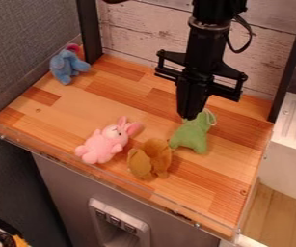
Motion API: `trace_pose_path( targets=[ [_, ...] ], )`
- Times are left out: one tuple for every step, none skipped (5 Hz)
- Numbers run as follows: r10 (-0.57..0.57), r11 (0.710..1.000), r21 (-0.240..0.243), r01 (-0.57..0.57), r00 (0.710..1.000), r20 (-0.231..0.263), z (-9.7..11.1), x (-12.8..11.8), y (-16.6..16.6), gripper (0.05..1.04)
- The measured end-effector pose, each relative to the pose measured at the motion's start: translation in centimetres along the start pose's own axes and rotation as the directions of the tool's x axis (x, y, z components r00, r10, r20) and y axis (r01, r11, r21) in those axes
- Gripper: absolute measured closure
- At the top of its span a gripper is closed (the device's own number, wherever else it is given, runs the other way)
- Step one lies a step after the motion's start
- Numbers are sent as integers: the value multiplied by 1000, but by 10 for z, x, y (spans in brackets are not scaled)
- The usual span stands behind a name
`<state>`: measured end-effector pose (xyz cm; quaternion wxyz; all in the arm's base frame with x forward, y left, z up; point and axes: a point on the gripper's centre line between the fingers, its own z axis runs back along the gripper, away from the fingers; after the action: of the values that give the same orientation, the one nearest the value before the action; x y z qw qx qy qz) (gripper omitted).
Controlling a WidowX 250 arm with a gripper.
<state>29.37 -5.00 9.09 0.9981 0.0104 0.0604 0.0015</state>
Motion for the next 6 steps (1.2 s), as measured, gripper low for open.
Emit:
trace_pose_path(
  targets=[
    [-128,992,5,128,992,-8,2,18,19,1015],
    [-297,955,10,297,955,-1,8,45,49,1015],
    [-427,904,20,427,904,7,13,70,87,1015],
    [-451,892,19,451,892,11,13,87,132,1015],
    [-382,924,12,382,924,11,11,89,180,1015],
    [-263,965,-3,263,965,9,6,81,218,1015]
  ],
)
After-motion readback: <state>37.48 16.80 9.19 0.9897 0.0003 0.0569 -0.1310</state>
